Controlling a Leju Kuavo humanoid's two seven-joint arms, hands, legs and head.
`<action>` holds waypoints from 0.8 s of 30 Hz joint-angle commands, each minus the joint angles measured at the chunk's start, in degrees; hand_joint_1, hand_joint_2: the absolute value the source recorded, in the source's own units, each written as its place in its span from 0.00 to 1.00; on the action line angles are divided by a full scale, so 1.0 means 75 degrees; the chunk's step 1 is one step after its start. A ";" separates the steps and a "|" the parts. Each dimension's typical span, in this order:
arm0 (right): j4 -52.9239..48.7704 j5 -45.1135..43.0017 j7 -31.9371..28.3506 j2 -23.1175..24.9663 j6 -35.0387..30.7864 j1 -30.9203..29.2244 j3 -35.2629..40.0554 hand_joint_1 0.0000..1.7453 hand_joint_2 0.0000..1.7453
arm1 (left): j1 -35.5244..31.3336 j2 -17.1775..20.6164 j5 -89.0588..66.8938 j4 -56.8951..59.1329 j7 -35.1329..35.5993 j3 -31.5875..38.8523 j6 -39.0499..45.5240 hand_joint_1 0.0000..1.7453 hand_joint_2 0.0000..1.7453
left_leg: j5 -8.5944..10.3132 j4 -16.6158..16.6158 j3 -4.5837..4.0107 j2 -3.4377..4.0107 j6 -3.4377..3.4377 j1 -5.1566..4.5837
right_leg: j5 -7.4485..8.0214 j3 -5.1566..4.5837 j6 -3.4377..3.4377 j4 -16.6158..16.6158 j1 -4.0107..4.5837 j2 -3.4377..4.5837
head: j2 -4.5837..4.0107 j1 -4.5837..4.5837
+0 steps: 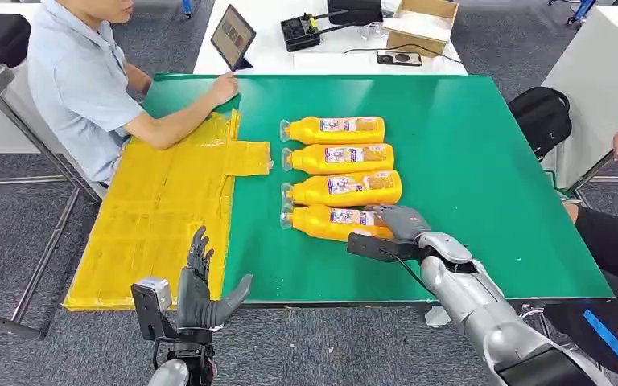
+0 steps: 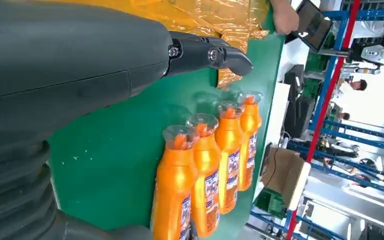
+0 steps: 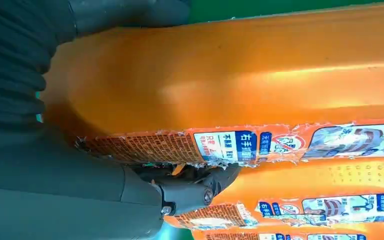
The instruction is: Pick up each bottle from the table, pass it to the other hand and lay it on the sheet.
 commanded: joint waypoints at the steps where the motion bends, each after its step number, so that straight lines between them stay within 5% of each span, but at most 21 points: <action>1: -0.1937 -0.2004 -0.1974 0.0591 -0.1000 0.1807 -0.1222 1.00 1.00 | 0.0063 0.0018 0.0437 0.0002 -0.0416 0.0184 0.0370 0.00 1.00 | -0.0003 -0.0019 0.0031 -0.0009 0.0004 0.0010 | -0.0004 0.0038 -0.0023 -0.0025 0.0015 -0.0018 | 0.0000 0.0000; 6: -0.4376 -0.2912 -0.2443 0.1385 -0.1996 0.2880 -0.1852 1.00 1.00 | 0.0185 0.0013 0.1400 -0.0353 -0.0502 0.0284 0.0523 0.00 1.00 | -0.0015 -0.0007 0.0003 0.0019 0.0000 0.0005 | -0.0009 -0.0002 -0.0025 0.0003 0.0010 0.0010 | 0.0000 0.0003; 14: -0.5217 -0.3370 -0.3150 0.1696 -0.2998 0.3362 -0.2219 1.00 1.00 | 0.0504 0.0251 0.3707 -0.0500 0.0538 0.0264 -0.0556 0.00 1.00 | -0.0013 -0.0004 -0.0025 0.0002 0.0010 0.0005 | -0.0015 -0.0024 -0.0022 0.0003 0.0008 -0.0008 | 0.0000 0.0006; 17: -0.5162 -0.3316 -0.3219 0.1608 -0.2807 0.3421 -0.1992 1.00 1.00 | 0.0689 0.0898 0.2978 -0.0686 0.0538 -0.0635 -0.1376 0.00 1.00 | -0.0015 -0.0010 -0.0022 0.0011 0.0009 0.0002 | -0.0014 -0.0021 -0.0025 -0.0002 0.0000 0.0001 | 0.0000 0.0009; 24: -0.4237 -0.2796 -0.3279 0.1840 -0.2058 0.3144 -0.0985 1.00 1.00 | 0.0627 0.0786 0.1795 -0.0835 0.0216 -0.0918 -0.1116 0.00 1.00 | -0.0013 -0.0010 -0.0025 0.0018 0.0003 0.0000 | -0.0008 -0.0030 -0.0024 -0.0005 0.0003 0.0010 | 0.0000 0.0003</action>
